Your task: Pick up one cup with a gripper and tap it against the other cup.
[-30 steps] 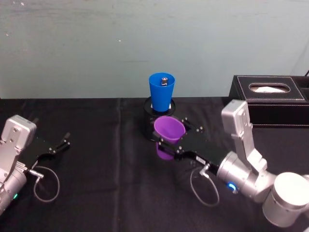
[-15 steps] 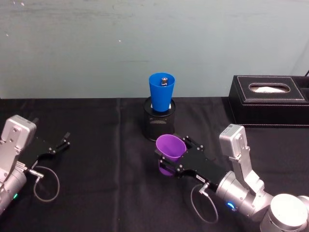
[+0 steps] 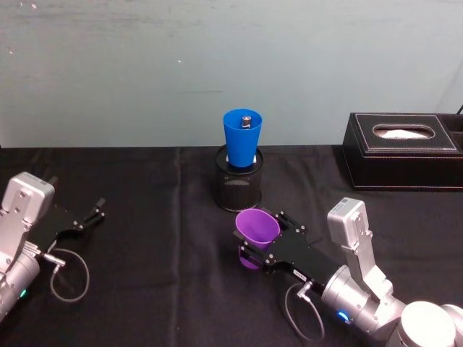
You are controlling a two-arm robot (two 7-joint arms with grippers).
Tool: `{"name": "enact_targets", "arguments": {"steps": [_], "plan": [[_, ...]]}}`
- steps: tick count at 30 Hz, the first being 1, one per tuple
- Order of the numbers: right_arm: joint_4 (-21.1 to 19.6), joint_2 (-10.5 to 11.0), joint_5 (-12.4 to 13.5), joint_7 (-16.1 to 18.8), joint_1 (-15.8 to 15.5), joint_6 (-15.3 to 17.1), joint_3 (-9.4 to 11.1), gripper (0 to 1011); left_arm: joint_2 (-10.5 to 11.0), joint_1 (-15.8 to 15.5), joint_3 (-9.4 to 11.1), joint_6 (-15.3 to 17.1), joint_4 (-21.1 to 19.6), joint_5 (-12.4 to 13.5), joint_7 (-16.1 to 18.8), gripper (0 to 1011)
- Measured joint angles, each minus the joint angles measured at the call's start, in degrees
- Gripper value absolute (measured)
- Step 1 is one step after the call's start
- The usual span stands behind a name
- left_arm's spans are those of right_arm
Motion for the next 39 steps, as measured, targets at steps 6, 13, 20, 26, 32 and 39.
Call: {"name": "enact_targets", "arguments": {"steps": [6, 13, 20, 26, 32, 39], "plan": [[0.59, -0.51, -0.53, -0.08, -0.22, -1.01, 0.29, 741, 0.00, 0.00, 0.00, 0.00, 0.00, 0.00, 0.00, 1000], [1.25, -1.02, -0.76, 0.02, -0.33, -1.41, 0.67, 742, 0.00, 0.00, 0.00, 0.00, 0.00, 0.00, 0.00, 1000], [1.84, -1.43, -0.78, 0.14, -0.39, -1.58, 0.93, 742, 0.00, 0.00, 0.00, 0.00, 0.00, 0.00, 0.00, 1000], [2.23, -1.72, -1.03, 0.13, -0.36, -1.61, 0.99, 741, 0.00, 0.00, 0.00, 0.00, 0.00, 0.00, 0.00, 1000], [2.25, -1.76, -1.22, 0.13, -0.35, -1.61, 1.01, 741, 0.00, 0.00, 0.00, 0.00, 0.00, 0.00, 0.00, 1000], [2.25, -1.73, -1.20, 0.11, -0.32, -1.59, 1.00, 747, 0.00, 0.00, 0.00, 0.00, 0.00, 0.00, 0.00, 1000]]}}
